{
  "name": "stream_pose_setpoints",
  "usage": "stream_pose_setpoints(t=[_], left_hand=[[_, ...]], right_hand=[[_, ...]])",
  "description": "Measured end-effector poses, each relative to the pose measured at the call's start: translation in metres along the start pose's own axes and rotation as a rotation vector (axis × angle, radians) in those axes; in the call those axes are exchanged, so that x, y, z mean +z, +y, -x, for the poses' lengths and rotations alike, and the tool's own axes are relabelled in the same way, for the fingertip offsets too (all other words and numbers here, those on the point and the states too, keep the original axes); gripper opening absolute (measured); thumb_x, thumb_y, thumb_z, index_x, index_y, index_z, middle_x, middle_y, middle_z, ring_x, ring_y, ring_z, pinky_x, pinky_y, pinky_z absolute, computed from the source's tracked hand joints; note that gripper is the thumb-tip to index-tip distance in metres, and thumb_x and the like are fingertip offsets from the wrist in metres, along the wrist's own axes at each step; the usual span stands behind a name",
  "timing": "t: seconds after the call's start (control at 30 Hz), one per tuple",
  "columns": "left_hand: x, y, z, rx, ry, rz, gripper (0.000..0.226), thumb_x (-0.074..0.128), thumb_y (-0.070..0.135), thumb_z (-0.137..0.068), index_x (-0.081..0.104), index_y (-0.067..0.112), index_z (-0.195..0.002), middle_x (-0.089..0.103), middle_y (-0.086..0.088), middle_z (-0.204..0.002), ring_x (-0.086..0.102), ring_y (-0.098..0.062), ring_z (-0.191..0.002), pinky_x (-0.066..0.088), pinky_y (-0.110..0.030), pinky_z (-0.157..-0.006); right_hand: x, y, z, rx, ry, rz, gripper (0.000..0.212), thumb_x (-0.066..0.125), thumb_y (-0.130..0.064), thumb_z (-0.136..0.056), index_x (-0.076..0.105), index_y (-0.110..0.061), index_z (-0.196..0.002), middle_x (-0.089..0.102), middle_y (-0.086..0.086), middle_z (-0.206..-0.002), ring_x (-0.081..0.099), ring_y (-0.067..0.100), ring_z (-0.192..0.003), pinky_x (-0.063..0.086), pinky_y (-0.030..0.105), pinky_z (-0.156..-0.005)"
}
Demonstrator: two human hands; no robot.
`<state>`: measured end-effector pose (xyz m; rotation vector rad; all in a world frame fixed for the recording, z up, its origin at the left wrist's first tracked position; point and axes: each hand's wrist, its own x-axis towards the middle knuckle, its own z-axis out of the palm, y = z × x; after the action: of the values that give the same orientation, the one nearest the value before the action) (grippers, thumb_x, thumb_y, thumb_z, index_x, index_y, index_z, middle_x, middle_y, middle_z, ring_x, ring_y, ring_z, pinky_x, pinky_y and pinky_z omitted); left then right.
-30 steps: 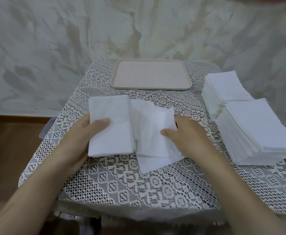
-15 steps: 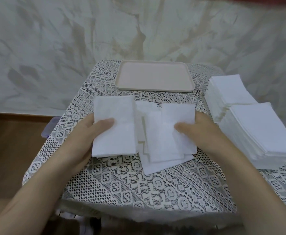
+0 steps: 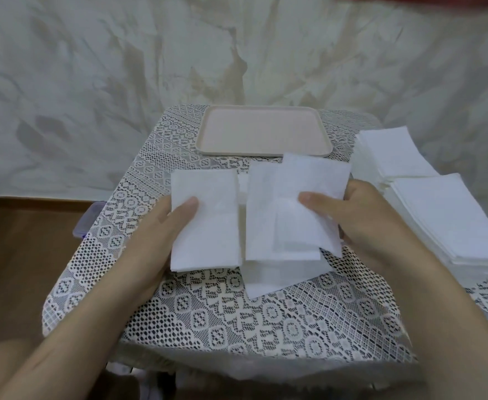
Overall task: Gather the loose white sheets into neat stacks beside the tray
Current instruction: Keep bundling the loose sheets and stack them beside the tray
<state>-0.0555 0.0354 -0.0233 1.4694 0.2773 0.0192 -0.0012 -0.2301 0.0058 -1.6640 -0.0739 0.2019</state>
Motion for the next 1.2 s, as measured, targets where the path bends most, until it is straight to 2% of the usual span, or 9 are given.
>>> stream_pose_setpoints(t=[0.2,0.3,0.37,0.63,0.77,0.83,0.9,1.03,1.2], left_hand=[[0.004,-0.003,0.005,0.055,-0.02,-0.04,0.051,0.061,0.055,-0.095,0.059,0.027,-0.137,0.076,0.002,-0.125,0.074,-0.023,-0.113,0.058,-0.053,-0.098],[0.006,-0.004,0.004,0.058,-0.005,-0.037,0.055,0.067,0.062,-0.093,0.06,0.028,-0.136,0.076,0.002,-0.125,0.074,-0.021,-0.113,0.058,-0.049,-0.095],[0.007,-0.003,0.004,0.055,0.003,-0.033,0.058,0.067,0.061,-0.089,0.06,0.026,-0.134,0.076,0.001,-0.123,0.075,-0.022,-0.111,0.06,-0.047,-0.091],[0.0,-0.005,0.002,0.044,-0.043,-0.024,0.051,0.076,0.044,-0.091,0.06,0.026,-0.136,0.076,-0.001,-0.125,0.075,-0.024,-0.112,0.059,-0.052,-0.094],[0.0,-0.005,0.002,0.038,-0.026,-0.022,0.053,0.07,0.048,-0.086,0.061,0.027,-0.135,0.077,0.002,-0.123,0.075,-0.023,-0.111,0.058,-0.053,-0.097],[0.0,-0.005,0.003,0.041,-0.025,-0.031,0.052,0.074,0.053,-0.09,0.06,0.029,-0.135,0.077,0.002,-0.123,0.075,-0.022,-0.111,0.059,-0.052,-0.095],[0.001,-0.007,0.002,0.046,-0.028,-0.039,0.054,0.072,0.057,-0.089,0.06,0.031,-0.135,0.077,0.003,-0.122,0.075,-0.023,-0.11,0.06,-0.05,-0.091],[0.003,-0.007,0.003,0.074,-0.045,-0.054,0.056,0.068,0.059,-0.086,0.059,0.032,-0.134,0.077,0.003,-0.119,0.076,-0.022,-0.107,0.062,-0.046,-0.086],[0.001,-0.007,0.002,0.082,-0.059,-0.051,0.054,0.069,0.054,-0.083,0.06,0.034,-0.132,0.078,0.003,-0.118,0.077,-0.022,-0.104,0.063,-0.048,-0.086]], right_hand=[[0.033,-0.008,0.005,-0.086,-0.032,0.093,0.009,0.075,-0.02,-0.091,0.078,-0.014,-0.097,0.08,-0.003,-0.09,0.078,0.018,-0.083,0.061,0.035,-0.075],[0.05,-0.005,0.004,-0.109,-0.046,0.112,0.004,0.075,-0.019,-0.091,0.077,-0.017,-0.089,0.079,-0.009,-0.081,0.074,0.008,-0.069,0.056,0.022,-0.06],[0.06,-0.003,0.003,-0.129,-0.05,0.125,0.007,0.075,-0.019,-0.091,0.076,-0.017,-0.085,0.077,-0.01,-0.076,0.071,0.004,-0.063,0.05,0.018,-0.054],[0.068,0.0,0.001,-0.175,-0.018,0.183,0.003,0.075,-0.024,-0.091,0.073,-0.025,-0.09,0.077,-0.013,-0.087,0.072,0.007,-0.077,0.056,0.031,-0.066],[0.054,-0.001,0.0,-0.228,0.075,0.229,0.014,0.07,-0.026,-0.095,0.067,-0.016,-0.085,0.075,0.002,-0.083,0.07,0.027,-0.074,0.052,0.041,-0.069],[0.052,-0.001,0.002,-0.187,0.039,0.143,0.022,0.074,-0.028,-0.091,0.067,-0.008,-0.086,0.072,0.022,-0.086,0.066,0.044,-0.072,0.048,0.041,-0.067],[0.058,0.0,0.006,-0.164,0.013,0.113,0.035,0.076,-0.032,-0.086,0.062,0.0,-0.088,0.067,0.033,-0.087,0.057,0.038,-0.061,0.042,0.038,-0.065],[0.08,0.004,0.01,-0.137,0.025,0.133,0.025,0.073,-0.028,-0.093,0.062,-0.012,-0.079,0.072,0.008,-0.071,0.067,0.039,-0.069,0.05,0.041,-0.061],[0.097,0.002,0.01,-0.167,0.08,0.196,0.026,0.073,-0.033,-0.092,0.061,-0.023,-0.072,0.07,-0.005,-0.069,0.066,0.017,-0.067,0.049,0.037,-0.062]])
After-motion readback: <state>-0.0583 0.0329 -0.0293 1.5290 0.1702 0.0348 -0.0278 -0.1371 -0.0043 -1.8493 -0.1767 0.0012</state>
